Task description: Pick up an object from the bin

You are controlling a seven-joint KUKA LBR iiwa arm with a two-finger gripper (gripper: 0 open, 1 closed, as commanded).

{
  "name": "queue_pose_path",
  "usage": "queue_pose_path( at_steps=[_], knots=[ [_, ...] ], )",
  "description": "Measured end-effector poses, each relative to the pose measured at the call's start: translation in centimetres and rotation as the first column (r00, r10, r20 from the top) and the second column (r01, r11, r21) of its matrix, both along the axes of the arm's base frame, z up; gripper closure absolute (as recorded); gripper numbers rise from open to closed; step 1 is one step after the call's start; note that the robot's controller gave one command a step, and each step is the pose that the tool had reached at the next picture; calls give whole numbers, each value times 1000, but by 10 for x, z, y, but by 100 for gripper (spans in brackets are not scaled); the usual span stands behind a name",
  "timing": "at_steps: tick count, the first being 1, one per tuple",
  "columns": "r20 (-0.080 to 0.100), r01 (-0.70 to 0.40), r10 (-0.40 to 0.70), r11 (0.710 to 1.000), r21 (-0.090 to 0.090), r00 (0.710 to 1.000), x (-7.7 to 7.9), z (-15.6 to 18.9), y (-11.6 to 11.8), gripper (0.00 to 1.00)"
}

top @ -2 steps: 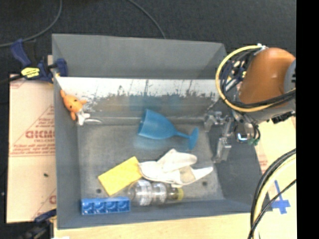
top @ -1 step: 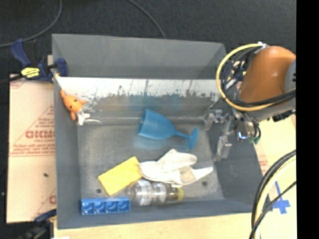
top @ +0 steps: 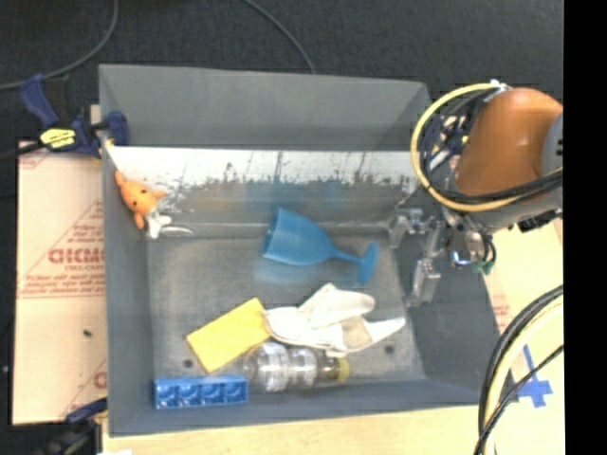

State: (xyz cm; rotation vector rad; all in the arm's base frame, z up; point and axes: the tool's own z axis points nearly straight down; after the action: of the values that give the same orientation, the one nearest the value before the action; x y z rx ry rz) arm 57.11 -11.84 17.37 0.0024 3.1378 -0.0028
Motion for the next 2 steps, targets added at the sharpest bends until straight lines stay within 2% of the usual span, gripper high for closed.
queue_pose_path(
  at_steps=[1,2],
  knots=[
    [1,-139,139,990,-1,990,-29,-18,10,0],
    [7,-228,228,974,-3,974,-24,-94,30,0]
  ],
)
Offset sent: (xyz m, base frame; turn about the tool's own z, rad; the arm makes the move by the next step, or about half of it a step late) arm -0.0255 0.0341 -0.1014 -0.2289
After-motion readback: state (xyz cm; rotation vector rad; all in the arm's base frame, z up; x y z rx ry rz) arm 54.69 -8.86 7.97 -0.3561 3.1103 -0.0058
